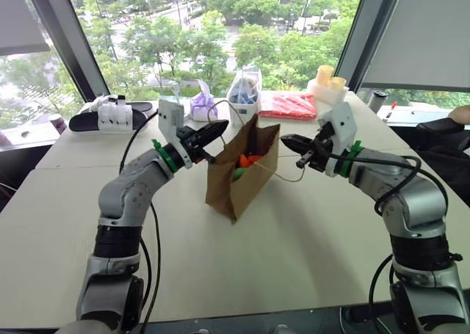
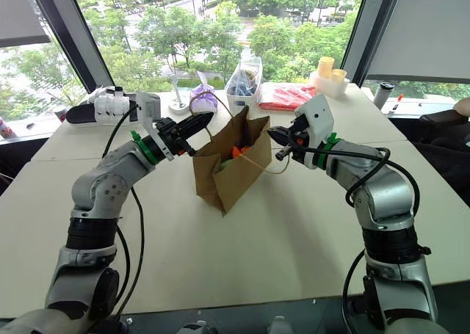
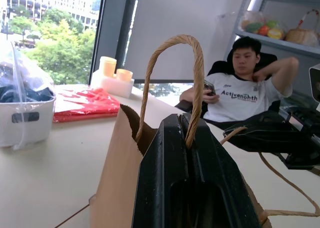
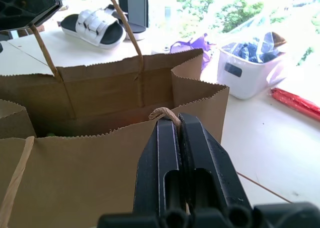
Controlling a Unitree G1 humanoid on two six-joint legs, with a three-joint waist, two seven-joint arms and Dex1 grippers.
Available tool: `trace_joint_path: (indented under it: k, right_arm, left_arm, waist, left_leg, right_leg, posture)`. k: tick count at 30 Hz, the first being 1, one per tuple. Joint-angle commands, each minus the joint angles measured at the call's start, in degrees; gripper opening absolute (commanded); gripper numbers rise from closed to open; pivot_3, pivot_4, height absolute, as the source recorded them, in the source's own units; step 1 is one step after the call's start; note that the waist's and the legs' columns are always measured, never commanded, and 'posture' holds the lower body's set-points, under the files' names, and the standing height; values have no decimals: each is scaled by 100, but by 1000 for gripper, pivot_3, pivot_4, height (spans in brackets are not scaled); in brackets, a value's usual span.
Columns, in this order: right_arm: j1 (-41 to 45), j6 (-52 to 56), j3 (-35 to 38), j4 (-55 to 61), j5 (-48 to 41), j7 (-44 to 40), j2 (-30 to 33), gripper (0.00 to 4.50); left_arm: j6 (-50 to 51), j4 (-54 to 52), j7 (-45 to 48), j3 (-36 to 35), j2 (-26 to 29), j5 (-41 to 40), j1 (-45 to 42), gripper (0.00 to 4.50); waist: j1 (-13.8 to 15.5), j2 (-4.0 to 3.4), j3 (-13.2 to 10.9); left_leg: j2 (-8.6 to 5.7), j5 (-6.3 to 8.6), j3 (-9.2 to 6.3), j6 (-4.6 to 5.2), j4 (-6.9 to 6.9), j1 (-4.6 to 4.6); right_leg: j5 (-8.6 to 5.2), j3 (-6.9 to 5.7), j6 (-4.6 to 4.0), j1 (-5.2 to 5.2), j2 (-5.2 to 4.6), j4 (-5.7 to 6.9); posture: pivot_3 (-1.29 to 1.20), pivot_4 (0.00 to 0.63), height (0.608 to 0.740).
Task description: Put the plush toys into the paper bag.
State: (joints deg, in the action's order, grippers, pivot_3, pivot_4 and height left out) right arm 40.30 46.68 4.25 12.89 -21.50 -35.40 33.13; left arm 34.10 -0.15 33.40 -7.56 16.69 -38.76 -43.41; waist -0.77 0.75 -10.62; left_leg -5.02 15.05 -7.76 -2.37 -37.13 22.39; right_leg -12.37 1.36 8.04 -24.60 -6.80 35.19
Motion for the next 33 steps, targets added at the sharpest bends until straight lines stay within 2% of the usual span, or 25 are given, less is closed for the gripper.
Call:
trace_joint_path:
  k: [1, 4, 9, 12, 13, 19, 23, 29, 33]
  right_arm:
    - [104, -291, -35, -167, 102, -13, 47, 22]
    - [136, -403, -47, -290, 141, 72, -20, 22]
    - [287, -457, 46, -345, 61, 312, -249, 22]
    - [381, -355, 150, -222, -85, 391, -344, 959]
    - [413, -306, 193, -152, -145, 427, -363, 1376]
    - [629, 48, 577, 287, -498, 671, -294, 4470]
    - [601, 272, 1196, 484, -742, 1011, -185, 4492]
    - [131, 384, 1743, 454, -721, 1650, -276, 4492]
    - [-747, 510, 1529, 919, -831, 1747, -495, 4492]
  left_arm:
    - [-153, -70, -49, 121, -68, 205, 190, 0]
    - [-299, 146, 7, 217, 6, 506, 226, 0]
    - [-230, 251, 197, 118, 225, 526, 220, 0]
    - [-80, 224, 297, 26, 363, 403, 201, 905]
    - [-6, 201, 331, -14, 411, 340, 190, 1357]
    - [451, 7, 546, -298, 814, -58, 175, 4426]
    - [834, -311, 932, -450, 1282, -405, 439, 4470]
    - [1037, -556, 1207, -467, 1578, -590, 846, 4470]
    - [1003, -629, 1472, -205, 1627, -494, 1184, 4470]
  waist:
    - [-10, -1, 0]
    - [-1, 0, 0]
    - [-9, 0, 0]
    - [-3, 0, 0]
    - [-3, 0, 0]
    - [-4, -1, 0]
    - [-5, -1, 0]
    - [7, -1, 0]
    - [1, -2, 1]
  left_leg:
    - [0, 0, 2, 0, 0, -2]
    - [1, 0, 5, 0, 1, -3]
    - [1, -1, 5, -1, 0, -2]
    - [1, -1, 3, -2, 1, -1]
    - [1, -1, 4, -2, 0, -1]
    - [1, 0, -1, 0, 1, 1]
    - [1, 2, -2, 3, 3, 1]
    - [2, 11, -2, 19, 3, 1]
    - [2, 11, -1, 19, 6, 0]
  right_leg:
    - [0, 0, 0, 0, 0, 0]
    - [0, 1, 0, 0, 0, 3]
    - [0, 1, 0, -3, 0, 4]
    - [0, 1, 0, -4, 0, 4]
    - [0, 2, 0, -4, 0, 4]
    - [0, 1, 0, -6, 0, 4]
    - [0, 1, 0, -7, 0, 5]
    - [0, 1, 0, -5, 0, 6]
    - [0, 2, 0, -6, 0, 6]
  posture:
    - [0, 150, 740]
    - [0, 150, 740]
    - [0, 150, 740]
    - [0, 150, 740]
    - [0, 150, 740]
    - [0, 150, 740]
    - [0, 150, 740]
    - [0, 150, 740]
    - [0, 150, 740]
